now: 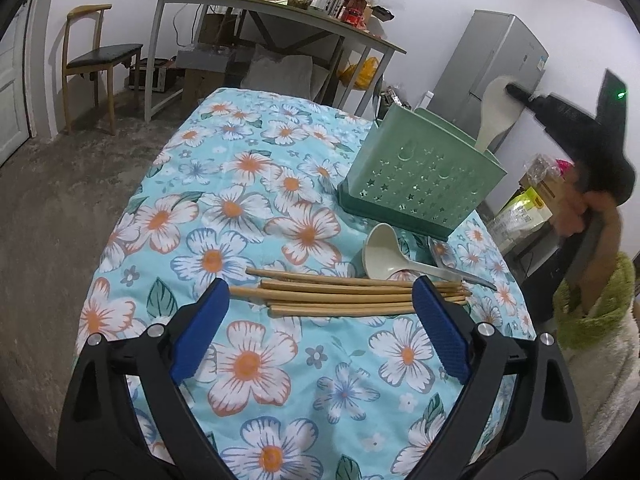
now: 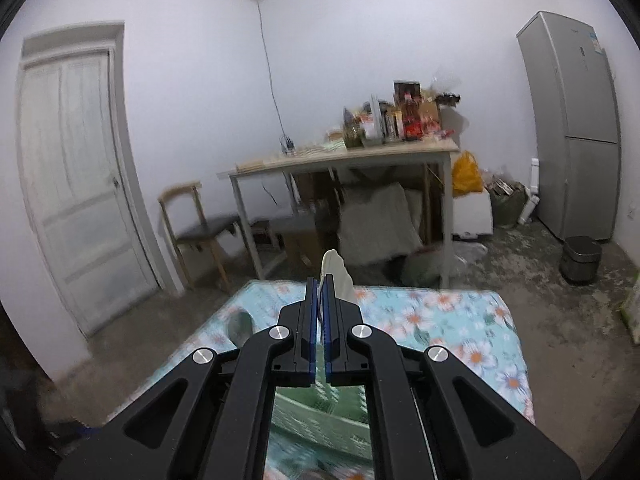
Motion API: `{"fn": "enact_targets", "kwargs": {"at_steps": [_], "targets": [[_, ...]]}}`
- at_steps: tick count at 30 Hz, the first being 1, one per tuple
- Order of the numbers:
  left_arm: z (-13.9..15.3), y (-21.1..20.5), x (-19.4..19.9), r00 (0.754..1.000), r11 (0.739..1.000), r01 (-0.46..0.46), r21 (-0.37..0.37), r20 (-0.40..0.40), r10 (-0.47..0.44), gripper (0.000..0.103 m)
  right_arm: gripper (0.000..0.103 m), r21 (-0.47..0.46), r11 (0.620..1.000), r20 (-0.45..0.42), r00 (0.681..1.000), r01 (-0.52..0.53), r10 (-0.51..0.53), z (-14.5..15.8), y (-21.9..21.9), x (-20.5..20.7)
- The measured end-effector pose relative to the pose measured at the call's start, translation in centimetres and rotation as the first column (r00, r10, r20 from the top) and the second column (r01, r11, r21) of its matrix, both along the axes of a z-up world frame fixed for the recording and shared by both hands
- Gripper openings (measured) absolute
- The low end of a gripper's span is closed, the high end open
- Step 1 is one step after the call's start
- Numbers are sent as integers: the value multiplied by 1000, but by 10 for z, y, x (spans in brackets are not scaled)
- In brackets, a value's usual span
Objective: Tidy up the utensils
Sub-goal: 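Open the right tool to release the paddle and withdraw it, then move the left tool to the white ladle and grasp its handle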
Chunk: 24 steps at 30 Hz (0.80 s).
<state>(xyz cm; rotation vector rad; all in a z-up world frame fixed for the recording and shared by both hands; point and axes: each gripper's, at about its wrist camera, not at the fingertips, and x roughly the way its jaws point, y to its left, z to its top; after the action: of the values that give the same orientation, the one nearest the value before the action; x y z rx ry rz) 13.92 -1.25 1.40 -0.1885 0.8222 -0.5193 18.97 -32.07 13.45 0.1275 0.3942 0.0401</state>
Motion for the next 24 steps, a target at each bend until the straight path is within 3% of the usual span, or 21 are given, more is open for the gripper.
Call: {"fn": "enact_targets", "kwargs": {"at_steps": [5, 9, 10, 18, 24], "targets": [[-7, -6, 4, 1000, 999, 11, 33, -21, -10, 91, 6, -46, 999, -53, 999, 9, -12, -15, 2, -2], [-9, -11, 5, 1000, 998, 19, 61, -26, -18, 91, 40, -54, 998, -13, 1000, 24, -24, -6, 1, -21], [-8, -11, 5, 1000, 998, 20, 65, -25, -19, 91, 42, -49, 998, 0, 1000, 26, -26, -2, -1, -25], [-5, -10, 6, 999, 998, 17, 61, -33, -15, 91, 47, 36, 998, 46, 997, 53, -54, 13, -10, -78], [-5, -6, 10, 999, 1000, 9, 29, -49, -8, 91, 53, 131, 989, -25, 997, 71, -68, -19, -9, -121]]}}
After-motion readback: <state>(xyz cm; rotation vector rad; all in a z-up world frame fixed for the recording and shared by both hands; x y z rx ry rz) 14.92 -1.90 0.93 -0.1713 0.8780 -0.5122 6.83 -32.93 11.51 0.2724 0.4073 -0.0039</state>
